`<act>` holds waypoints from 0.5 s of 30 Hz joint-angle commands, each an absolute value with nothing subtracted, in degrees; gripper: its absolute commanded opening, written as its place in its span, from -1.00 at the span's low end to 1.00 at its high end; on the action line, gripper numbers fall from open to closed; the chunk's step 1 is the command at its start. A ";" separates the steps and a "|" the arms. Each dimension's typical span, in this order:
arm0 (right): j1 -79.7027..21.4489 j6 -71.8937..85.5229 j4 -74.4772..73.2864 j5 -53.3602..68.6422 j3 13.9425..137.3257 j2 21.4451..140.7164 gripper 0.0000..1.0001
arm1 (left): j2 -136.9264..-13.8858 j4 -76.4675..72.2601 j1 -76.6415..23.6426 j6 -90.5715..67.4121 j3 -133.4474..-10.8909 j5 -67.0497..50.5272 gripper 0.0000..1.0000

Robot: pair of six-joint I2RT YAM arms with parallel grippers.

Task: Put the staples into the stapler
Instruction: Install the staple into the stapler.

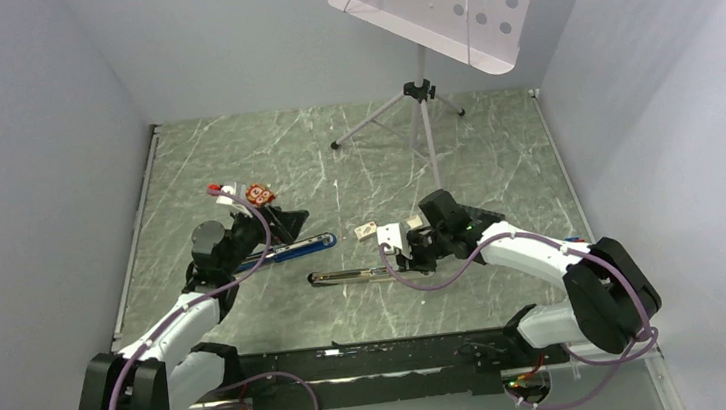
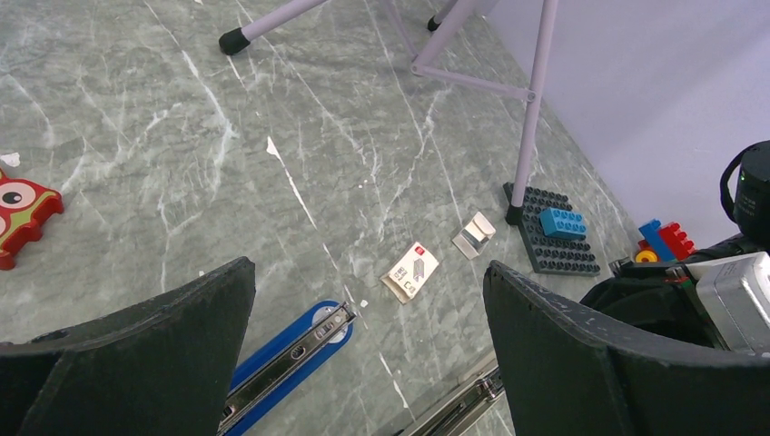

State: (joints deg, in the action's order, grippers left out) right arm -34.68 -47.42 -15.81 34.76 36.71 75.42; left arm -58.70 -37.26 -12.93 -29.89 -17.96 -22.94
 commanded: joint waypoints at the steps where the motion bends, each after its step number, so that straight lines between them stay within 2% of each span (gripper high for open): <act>1: -34.62 -46.32 -14.59 35.68 38.37 74.52 -0.79 | -58.17 -40.40 -12.92 -31.04 -17.61 -24.17 0.99; 15: -34.50 -49.98 -17.80 36.65 39.71 76.10 -0.79 | -57.59 -40.12 -12.92 -31.28 -17.28 -24.01 0.99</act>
State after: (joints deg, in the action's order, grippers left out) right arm -34.68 -48.07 -16.49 34.81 36.84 75.44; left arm -58.70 -37.28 -12.93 -30.89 -17.93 -23.11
